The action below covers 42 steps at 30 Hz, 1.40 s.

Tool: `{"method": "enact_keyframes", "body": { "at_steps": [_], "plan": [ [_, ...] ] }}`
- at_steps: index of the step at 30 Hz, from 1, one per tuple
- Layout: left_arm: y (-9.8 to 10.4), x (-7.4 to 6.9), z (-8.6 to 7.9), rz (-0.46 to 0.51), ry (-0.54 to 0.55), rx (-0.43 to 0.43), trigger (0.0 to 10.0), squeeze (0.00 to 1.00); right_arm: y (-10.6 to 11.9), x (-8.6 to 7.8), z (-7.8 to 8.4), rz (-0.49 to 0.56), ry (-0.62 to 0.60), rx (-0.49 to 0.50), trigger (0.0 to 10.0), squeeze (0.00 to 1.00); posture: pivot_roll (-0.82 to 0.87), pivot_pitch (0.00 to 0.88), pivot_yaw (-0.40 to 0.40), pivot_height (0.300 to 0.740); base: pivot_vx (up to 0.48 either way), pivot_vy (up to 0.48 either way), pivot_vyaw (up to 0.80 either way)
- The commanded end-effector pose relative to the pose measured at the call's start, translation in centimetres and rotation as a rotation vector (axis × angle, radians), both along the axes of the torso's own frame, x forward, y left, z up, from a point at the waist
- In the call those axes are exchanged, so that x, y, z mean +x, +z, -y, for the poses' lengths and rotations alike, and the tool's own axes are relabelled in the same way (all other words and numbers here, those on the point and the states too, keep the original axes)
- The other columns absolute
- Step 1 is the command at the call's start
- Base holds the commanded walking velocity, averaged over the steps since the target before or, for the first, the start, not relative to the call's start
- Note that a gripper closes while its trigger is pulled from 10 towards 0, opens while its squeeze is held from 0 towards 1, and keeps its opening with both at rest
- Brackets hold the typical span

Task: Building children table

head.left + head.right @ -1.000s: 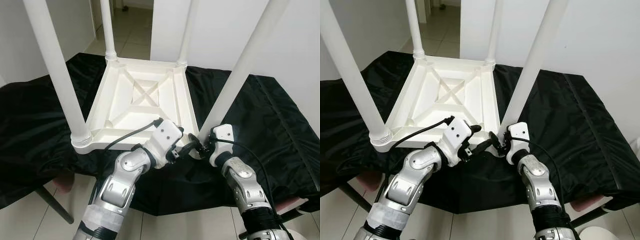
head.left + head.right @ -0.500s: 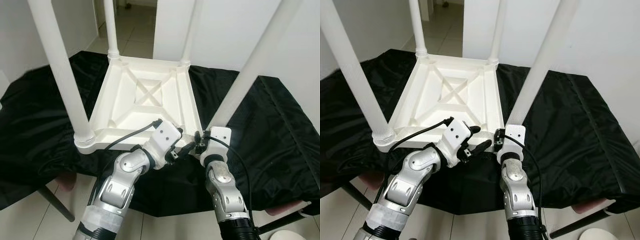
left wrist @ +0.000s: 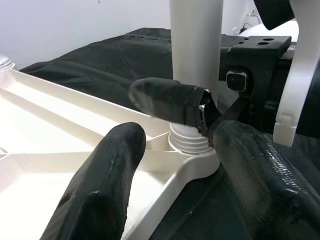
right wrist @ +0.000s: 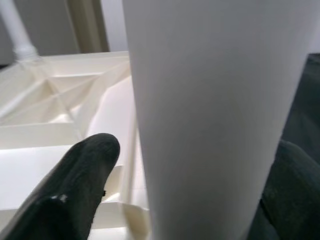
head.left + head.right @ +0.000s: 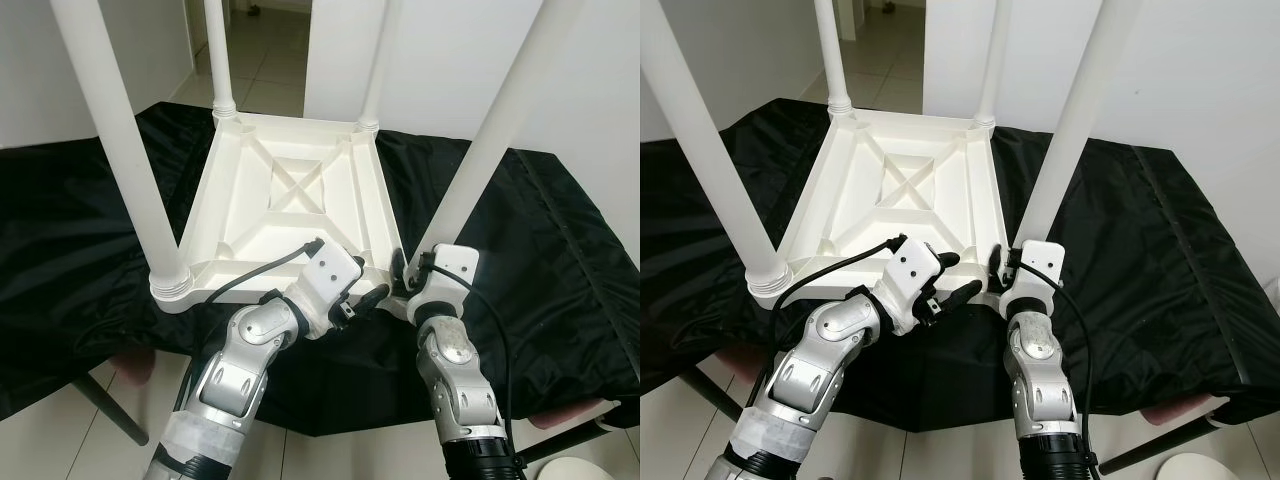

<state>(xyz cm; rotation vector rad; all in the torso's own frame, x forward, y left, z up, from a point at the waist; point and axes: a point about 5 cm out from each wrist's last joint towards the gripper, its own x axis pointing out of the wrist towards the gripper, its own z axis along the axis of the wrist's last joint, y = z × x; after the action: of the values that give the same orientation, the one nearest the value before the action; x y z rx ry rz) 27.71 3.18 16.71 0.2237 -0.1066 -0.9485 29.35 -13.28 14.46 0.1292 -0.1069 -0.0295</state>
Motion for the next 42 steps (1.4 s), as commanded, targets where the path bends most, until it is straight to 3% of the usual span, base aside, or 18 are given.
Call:
{"method": "enact_keyframes", "body": {
  "at_steps": [1,5,6,9,16,17,29,31,32,33,42],
  "plan": [
    [-0.4,0.1,0.0,0.009,0.065,0.004,10.0,0.00,-0.7,-0.2,0.4,-0.021,0.013,0.021,10.0,1.00,0.03,0.000,-0.050,0.740,0.000,0.000,0.00],
    [-0.2,0.3,0.3,0.011,0.061,-0.002,10.0,0.00,-1.2,-0.2,1.3,-0.044,0.082,-0.018,10.0,1.00,0.03,0.000,-0.047,0.740,0.000,0.000,0.00],
    [0.0,0.6,0.3,0.013,0.061,-0.005,10.0,0.00,-1.4,-0.2,1.8,-0.050,0.115,-0.039,10.0,0.00,0.02,0.000,-0.040,0.740,0.000,0.000,0.00],
    [0.1,0.8,0.3,0.018,0.058,-0.005,10.0,0.00,-1.8,-0.4,2.6,-0.047,0.215,-0.093,10.0,0.00,0.01,0.000,-0.033,0.740,0.000,0.000,0.00],
    [0.1,0.8,0.1,0.022,0.055,0.000,10.0,0.00,-1.9,-0.6,3.4,-0.027,0.300,-0.152,10.0,0.00,0.01,0.000,-0.026,0.740,0.000,0.000,0.00],
    [-0.2,0.9,-0.1,-0.017,0.016,0.001,10.0,0.00,-1.6,-0.1,4.1,-0.007,0.353,-0.213,10.0,0.00,0.00,0.000,-0.023,0.740,0.000,0.000,0.00],
    [-0.8,-0.1,-0.8,-0.044,-0.082,0.023,10.0,0.00,-0.3,1.4,5.2,0.028,0.509,-0.307,10.0,0.00,0.02,0.000,-0.020,0.740,0.000,0.000,0.00],
    [-1.0,-0.2,-0.9,-0.046,-0.092,0.029,10.0,0.00,-0.3,1.6,5.3,0.026,0.535,-0.327,9.6,0.00,0.02,0.000,-0.018,0.740,0.000,0.000,0.00],
    [-1.3,-0.2,-1.2,-0.055,-0.081,0.038,10.0,0.00,-0.4,1.9,5.5,0.019,0.562,-0.358,2.9,0.00,0.01,0.000,-0.017,0.740,0.000,0.000,0.00],
    [-1.5,-0.1,-1.6,-0.060,-0.069,0.047,10.0,0.00,-0.5,2.2,5.6,0.009,0.582,-0.375,0.0,0.00,0.01,0.000,-0.016,0.740,0.000,0.000,0.00],
    [-1.5,0.1,-1.9,-0.067,-0.053,0.050,10.0,0.00,-1.5,1.9,6.3,-0.031,0.622,-0.398,0.0,0.00,0.01,0.000,-0.015,0.740,0.000,0.000,0.00]
  ]
}}
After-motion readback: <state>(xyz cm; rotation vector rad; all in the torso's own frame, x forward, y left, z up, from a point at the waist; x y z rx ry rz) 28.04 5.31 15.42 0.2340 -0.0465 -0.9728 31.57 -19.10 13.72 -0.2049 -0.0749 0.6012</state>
